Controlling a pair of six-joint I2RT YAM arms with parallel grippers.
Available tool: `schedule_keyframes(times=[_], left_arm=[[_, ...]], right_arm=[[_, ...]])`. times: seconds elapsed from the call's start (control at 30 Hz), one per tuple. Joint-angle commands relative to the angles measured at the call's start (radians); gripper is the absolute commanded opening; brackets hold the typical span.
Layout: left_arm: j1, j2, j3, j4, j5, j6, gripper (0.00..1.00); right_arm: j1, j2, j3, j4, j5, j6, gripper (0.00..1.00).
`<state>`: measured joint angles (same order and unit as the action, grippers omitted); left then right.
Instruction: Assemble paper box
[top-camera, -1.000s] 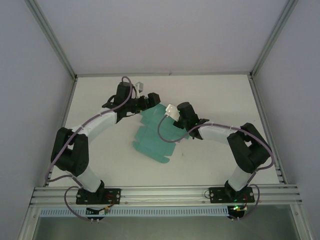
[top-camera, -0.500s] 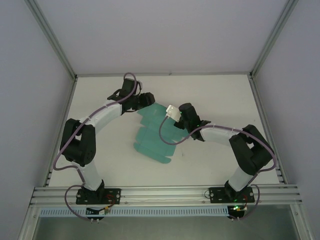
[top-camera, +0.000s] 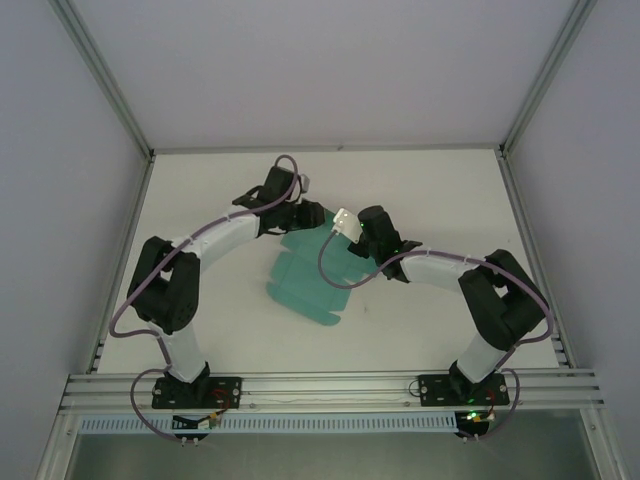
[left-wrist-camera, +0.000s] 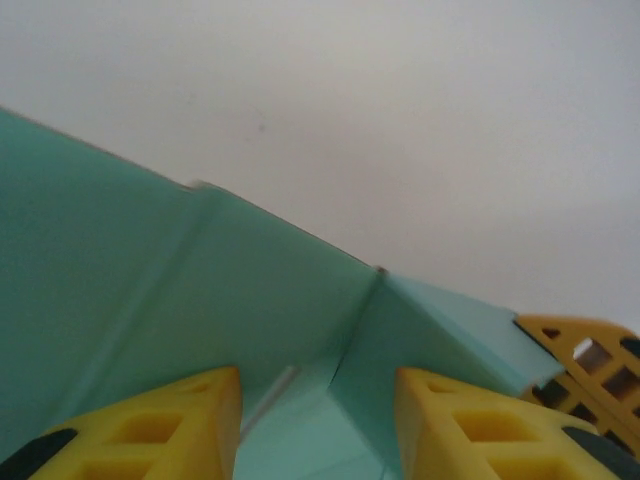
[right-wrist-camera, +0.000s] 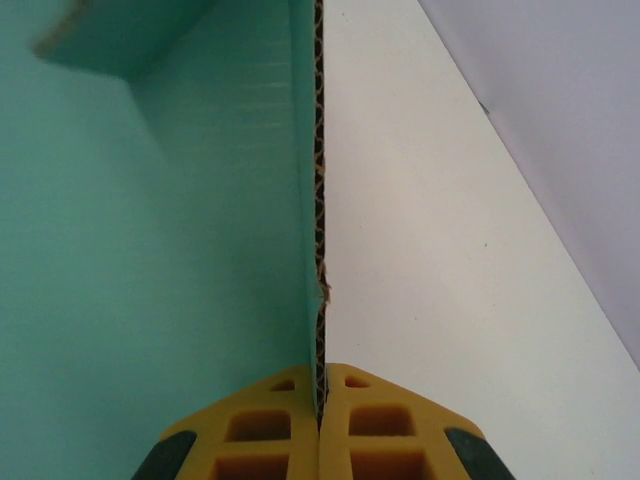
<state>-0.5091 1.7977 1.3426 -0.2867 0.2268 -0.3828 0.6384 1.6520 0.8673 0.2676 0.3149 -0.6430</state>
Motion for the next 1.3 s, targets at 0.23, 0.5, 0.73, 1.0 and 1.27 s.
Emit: schedule_keyframes(times=[0.23,0.5,0.73,1.0,1.27], left_arm=[[-0.022,-0.013,0.019,-0.011,-0.072,0.010,0.59],[0.015,-0.231,-0.163,-0.018,-0.172,0.036,0.96],[0.141,-0.357,-0.330,-0.053,-0.256,0.005,1.00],[0.184,-0.267,-0.322,-0.058,-0.308,0.029,1.00],[0.183,-0.202,-0.324,0.037,-0.202,0.079,1.00]], right_arm=[[0.016,-0.056,0.002,0.024,-0.028,0.040,0.00],[0.015,-0.073,0.007,-0.033,0.067,0.026,0.00],[0.015,-0.088,0.002,-0.075,0.059,0.046,0.00],[0.015,-0.086,0.013,-0.082,0.032,0.058,0.00],[0.017,-0.081,0.022,-0.089,0.010,0.071,0.00]])
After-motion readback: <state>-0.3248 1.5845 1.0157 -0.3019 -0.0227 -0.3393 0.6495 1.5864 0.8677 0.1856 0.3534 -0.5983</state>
